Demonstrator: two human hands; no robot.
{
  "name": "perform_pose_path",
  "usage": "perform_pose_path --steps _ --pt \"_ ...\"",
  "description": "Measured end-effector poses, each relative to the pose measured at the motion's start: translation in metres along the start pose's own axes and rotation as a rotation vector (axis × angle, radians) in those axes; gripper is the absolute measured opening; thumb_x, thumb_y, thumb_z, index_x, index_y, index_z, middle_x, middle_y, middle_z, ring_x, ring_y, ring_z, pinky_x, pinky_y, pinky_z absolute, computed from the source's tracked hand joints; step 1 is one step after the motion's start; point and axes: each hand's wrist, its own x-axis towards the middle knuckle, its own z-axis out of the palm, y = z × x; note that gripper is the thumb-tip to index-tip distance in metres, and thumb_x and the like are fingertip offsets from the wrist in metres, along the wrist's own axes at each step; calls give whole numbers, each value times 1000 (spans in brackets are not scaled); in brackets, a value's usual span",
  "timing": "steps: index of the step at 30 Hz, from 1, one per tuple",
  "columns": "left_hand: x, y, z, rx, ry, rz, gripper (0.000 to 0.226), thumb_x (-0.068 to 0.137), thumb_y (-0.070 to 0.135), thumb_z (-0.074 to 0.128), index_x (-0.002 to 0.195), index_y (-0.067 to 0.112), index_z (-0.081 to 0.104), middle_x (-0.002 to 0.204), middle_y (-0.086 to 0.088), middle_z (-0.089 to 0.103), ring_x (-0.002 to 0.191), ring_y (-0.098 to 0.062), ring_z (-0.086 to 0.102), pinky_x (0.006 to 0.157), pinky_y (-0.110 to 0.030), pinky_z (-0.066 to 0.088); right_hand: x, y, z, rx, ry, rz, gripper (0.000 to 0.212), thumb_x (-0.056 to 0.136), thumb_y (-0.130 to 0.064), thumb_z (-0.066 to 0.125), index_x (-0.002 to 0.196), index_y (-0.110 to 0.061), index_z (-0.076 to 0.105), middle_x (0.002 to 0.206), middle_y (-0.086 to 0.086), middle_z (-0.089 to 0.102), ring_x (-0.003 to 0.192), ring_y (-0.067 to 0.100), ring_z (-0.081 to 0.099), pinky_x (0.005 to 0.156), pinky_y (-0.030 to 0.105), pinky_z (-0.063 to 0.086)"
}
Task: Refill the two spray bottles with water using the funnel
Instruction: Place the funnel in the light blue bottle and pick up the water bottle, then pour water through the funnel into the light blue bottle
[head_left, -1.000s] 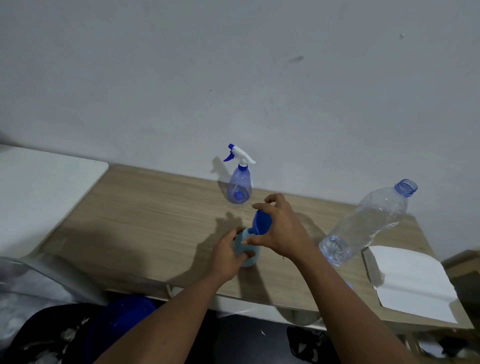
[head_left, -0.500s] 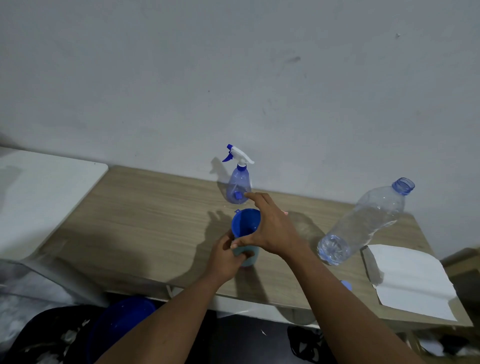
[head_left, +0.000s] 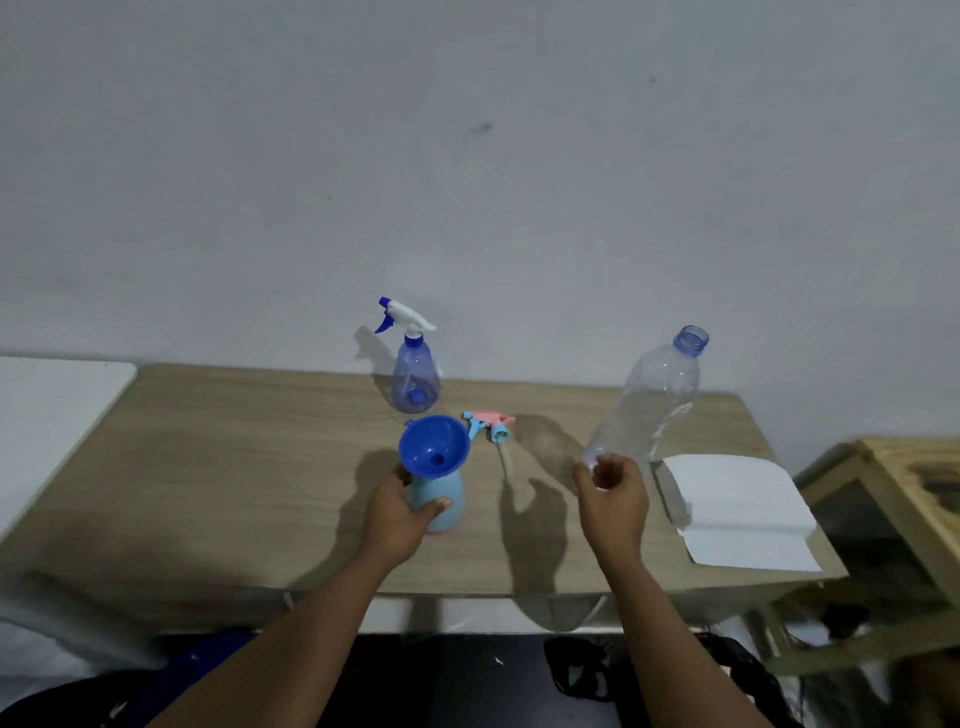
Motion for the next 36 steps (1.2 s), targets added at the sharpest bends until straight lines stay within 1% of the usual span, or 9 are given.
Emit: perform_pose_path --steps 4,9,16,19,23,27,30,33,36 --pt "-1 4 6 -5 -16 -9 65 70 5 86 128 10 56 114 0 63 109 -15 58 88 -29 44 23 4 -30 62 203 85 69 73 -39 86 123 -10 49 112 9 55 100 23 56 95 45 50" --pt "-2 5 12 -5 -28 -23 65 70 6 87 126 13 56 118 0 63 114 -18 59 88 -27 46 62 -18 -47 90 50 -43 105 70 -42 88 152 -22 26 147 0 42 133 18 44 109 37 41" --pt "-13 18 16 -74 -2 -13 69 70 11 88 130 14 54 118 0 64 109 -15 60 76 -17 46 85 -36 -43 144 -21 -82 86 72 -32 88 143 -20 41 129 -2 58 122 15 56 108 38 44" --pt "-16 22 16 -109 28 -5 69 65 17 91 125 20 57 119 1 66 111 -16 62 80 -24 51 81 -40 -44 154 -43 -148 83 72 -32 89 139 -21 43 119 -11 57 117 13 56 105 38 47" --pt "-18 30 15 -134 62 37 87 53 32 97 128 28 55 122 8 67 113 -14 63 90 -38 56 74 -60 -46 225 -32 -302 81 75 -30 87 141 -26 41 122 2 59 116 15 60 102 37 49" --pt "-20 41 12 -176 116 85 105 45 44 96 137 32 47 122 20 64 114 -9 62 96 -42 54 65 -78 -46 140 -230 -436 86 75 -34 85 147 -28 38 122 3 58 109 14 64 94 27 51" --pt "-22 48 13 -206 138 90 95 51 36 97 130 43 45 118 26 63 113 -1 61 97 -42 54 54 -84 -43 2 -434 -472 90 72 -43 83 148 -28 36 123 -2 59 105 10 64 89 26 53" --pt "-25 56 12 -164 140 124 85 60 22 95 122 50 43 114 31 58 104 16 57 92 -27 51 41 -86 -39 -214 -598 -510 91 72 -58 77 146 -33 31 120 -6 61 100 10 63 88 33 54" --pt "-24 55 9 -140 138 136 80 60 24 94 124 41 49 114 24 62 102 12 59 90 -24 52 31 -88 -37 -432 -700 -569 91 75 -63 73 145 -38 20 113 -8 59 93 14 63 85 37 54"
